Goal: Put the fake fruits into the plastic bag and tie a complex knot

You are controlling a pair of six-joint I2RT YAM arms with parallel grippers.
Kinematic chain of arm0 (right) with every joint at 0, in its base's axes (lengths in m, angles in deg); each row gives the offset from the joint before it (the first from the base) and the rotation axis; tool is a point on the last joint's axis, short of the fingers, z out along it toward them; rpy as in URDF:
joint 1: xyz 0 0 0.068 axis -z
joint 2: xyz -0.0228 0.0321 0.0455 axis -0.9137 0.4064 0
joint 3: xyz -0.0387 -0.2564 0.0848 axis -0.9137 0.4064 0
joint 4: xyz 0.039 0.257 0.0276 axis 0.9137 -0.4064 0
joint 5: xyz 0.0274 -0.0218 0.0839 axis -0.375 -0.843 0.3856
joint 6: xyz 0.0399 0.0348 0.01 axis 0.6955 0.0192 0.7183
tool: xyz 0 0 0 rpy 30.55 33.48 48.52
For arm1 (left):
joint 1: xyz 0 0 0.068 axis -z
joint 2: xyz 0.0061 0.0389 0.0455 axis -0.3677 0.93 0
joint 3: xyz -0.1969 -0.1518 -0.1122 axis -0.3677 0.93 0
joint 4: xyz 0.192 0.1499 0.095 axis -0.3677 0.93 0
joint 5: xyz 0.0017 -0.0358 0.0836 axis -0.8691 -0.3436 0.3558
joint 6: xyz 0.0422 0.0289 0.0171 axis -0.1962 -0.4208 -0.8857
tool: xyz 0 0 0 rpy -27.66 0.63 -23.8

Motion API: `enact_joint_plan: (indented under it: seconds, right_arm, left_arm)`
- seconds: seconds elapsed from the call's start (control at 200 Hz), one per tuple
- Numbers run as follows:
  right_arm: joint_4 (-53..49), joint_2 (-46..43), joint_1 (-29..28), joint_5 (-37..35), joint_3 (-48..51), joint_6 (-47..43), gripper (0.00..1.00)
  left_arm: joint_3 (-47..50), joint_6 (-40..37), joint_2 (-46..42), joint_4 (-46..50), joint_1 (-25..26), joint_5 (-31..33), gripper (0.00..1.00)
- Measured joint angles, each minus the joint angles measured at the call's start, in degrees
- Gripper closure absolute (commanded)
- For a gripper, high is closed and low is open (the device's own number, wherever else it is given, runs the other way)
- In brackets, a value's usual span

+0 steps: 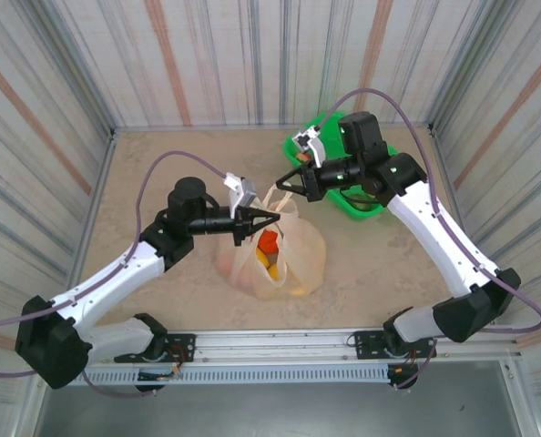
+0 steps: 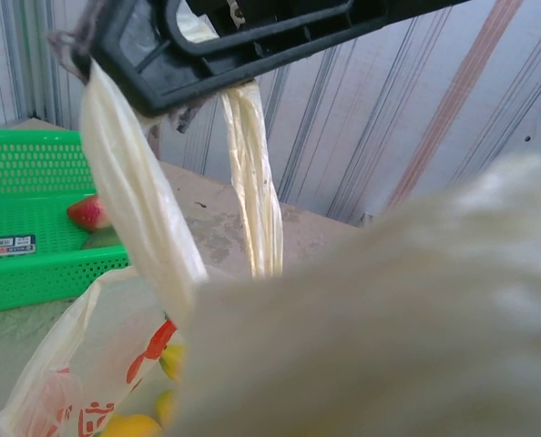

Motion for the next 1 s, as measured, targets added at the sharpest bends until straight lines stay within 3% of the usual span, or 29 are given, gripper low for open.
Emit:
enact_joint_plan:
  seconds: [0.336, 0.501, 0.566, 0.716, 0.882, 1.002]
  right_arm:
    - [2.40, -3.17, 1.99, -0.20, 0.63, 1.22, 1.00]
    - [4.33, -4.35, 1.97, -0.20, 1.70, 2.27, 1.00]
    - [6.51, -5.27, 1.20, -0.50, 3.76, 2.97, 1.00]
    - [12.00, -9.84, -4.63, -3.76, 12.20, 3.80, 1.00]
    - [22.16, -21.55, -13.49, -9.97, 29.64, 3.58, 1.00]
    - [29.00, -28.50, -16.92, -12.79, 40.04, 2.43, 1.00]
  left_arm:
    - [-0.81, -1.38, 1.42, 3.61, 0.24, 0.44, 0.87]
    - [-0.85, -1.68, 2.32, 5.09, 0.24, 0.50, 1.00]
    - [-0.85, -1.46, 2.32, 5.18, 0.20, 0.46, 1.00]
    - [-0.85, -0.52, 2.36, 4.46, -0.59, -0.28, 1.00]
    - [-0.83, 0.44, 2.38, 4.26, -0.96, -0.52, 1.00]
    - [-0.83, 0.63, 2.38, 4.26, -0.96, -0.52, 1.00]
